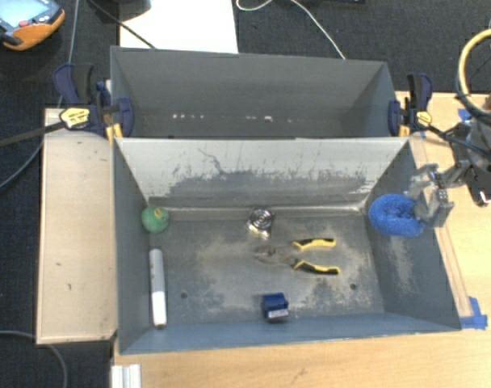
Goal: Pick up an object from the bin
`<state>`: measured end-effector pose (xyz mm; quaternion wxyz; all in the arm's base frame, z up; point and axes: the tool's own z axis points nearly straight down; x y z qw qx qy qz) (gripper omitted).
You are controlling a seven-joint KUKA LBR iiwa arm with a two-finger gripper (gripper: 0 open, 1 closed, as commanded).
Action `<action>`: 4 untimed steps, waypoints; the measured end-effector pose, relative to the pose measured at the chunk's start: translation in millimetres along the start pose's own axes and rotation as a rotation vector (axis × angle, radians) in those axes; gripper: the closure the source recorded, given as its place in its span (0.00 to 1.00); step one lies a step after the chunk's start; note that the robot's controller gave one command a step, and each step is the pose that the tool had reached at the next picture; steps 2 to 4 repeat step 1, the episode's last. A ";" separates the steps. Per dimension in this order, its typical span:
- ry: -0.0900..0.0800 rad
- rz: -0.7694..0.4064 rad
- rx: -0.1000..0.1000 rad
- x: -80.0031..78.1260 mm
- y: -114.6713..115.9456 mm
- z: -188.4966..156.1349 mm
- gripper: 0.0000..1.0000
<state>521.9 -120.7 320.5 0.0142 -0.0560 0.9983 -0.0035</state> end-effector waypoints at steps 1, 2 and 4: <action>0.005 0.121 -0.002 32.4 -4.5 101.6 1.00; 0.005 0.121 -0.002 32.4 -4.5 101.6 1.00; 0.005 0.121 -0.002 32.4 -4.5 101.6 1.00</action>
Offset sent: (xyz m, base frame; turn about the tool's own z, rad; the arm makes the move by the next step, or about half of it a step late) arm -0.0277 -0.0089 -0.0993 0.1210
